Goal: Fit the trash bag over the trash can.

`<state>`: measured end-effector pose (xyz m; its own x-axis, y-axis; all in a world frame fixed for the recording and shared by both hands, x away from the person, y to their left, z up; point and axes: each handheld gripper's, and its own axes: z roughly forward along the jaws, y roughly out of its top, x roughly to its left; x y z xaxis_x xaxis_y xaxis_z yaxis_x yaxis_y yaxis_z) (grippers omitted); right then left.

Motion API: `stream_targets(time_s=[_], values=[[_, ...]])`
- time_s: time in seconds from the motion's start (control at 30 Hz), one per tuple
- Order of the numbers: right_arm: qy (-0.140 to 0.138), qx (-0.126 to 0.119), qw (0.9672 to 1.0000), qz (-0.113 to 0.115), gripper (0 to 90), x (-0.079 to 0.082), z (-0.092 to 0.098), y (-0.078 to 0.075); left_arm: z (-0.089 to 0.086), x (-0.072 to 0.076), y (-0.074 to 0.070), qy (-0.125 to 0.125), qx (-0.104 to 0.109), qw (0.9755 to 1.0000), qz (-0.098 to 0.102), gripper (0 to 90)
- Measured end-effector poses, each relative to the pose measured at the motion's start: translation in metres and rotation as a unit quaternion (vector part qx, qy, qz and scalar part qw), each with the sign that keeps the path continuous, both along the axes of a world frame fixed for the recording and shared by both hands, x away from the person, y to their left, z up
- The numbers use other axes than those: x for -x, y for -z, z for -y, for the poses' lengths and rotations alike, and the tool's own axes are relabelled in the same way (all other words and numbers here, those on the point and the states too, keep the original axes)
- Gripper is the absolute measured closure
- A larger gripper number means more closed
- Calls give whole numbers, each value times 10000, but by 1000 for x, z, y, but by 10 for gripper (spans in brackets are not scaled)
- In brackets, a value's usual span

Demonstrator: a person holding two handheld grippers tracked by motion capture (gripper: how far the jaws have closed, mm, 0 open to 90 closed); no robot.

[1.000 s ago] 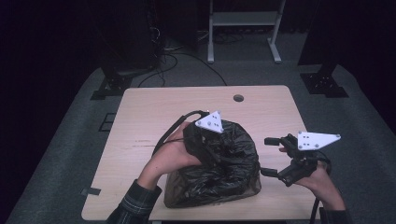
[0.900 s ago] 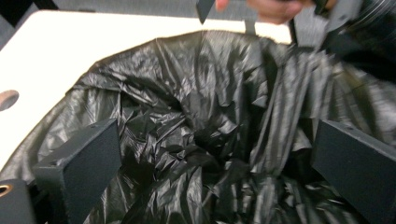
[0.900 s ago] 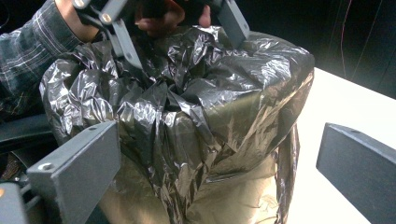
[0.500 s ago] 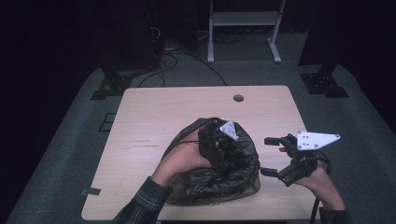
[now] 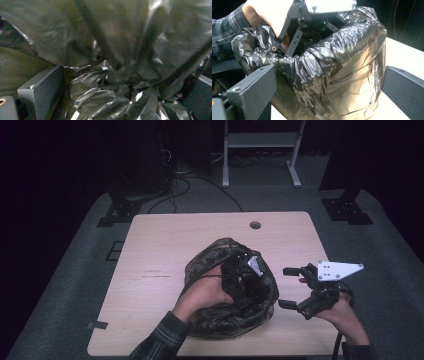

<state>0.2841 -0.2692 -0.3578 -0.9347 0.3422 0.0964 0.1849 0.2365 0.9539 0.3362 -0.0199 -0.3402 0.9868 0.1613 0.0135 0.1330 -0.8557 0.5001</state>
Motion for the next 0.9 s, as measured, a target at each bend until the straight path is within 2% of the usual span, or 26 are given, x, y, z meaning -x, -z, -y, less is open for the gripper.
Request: stream_targets(time_s=[0.13, 0.3, 0.43, 0.53, 0.73, 0.8, 0.83, 0.9], values=[[9, -8, 10000, 8, 0, 0, 1, 0, -7, 2, -13, -69, 221, 9996, 130, 4], [19, -2, 10000, -8, 0, 0, 1, 0, -22, 1, -31, -195, 400, 9987, 267, 4], [15, 14, 10000, -9, 0, 0, 0, 0, -35, -5, -40, -408, 500, 9975, 272, 4], [9, 14, 10000, -14, 0, 0, -1, 0, -36, -12, -40, -512, 395, 9976, 243, 4], [4, 18, 10000, -12, 0, 0, -1, 0, -27, -22, -30, -608, 18, 9979, 220, 4], [5, 13, 10000, -16, 0, 0, -1, 0, -24, -24, -27, -639, -106, 9975, 279, 4], [3, 13, 10000, -14, 0, 0, -1, 0, -23, -25, -26, -660, -128, 9972, 334, 4], [2, 28, 10000, -14, 0, 0, -1, 0, -22, -26, -25, -663, -123, 9972, 315, 4]])
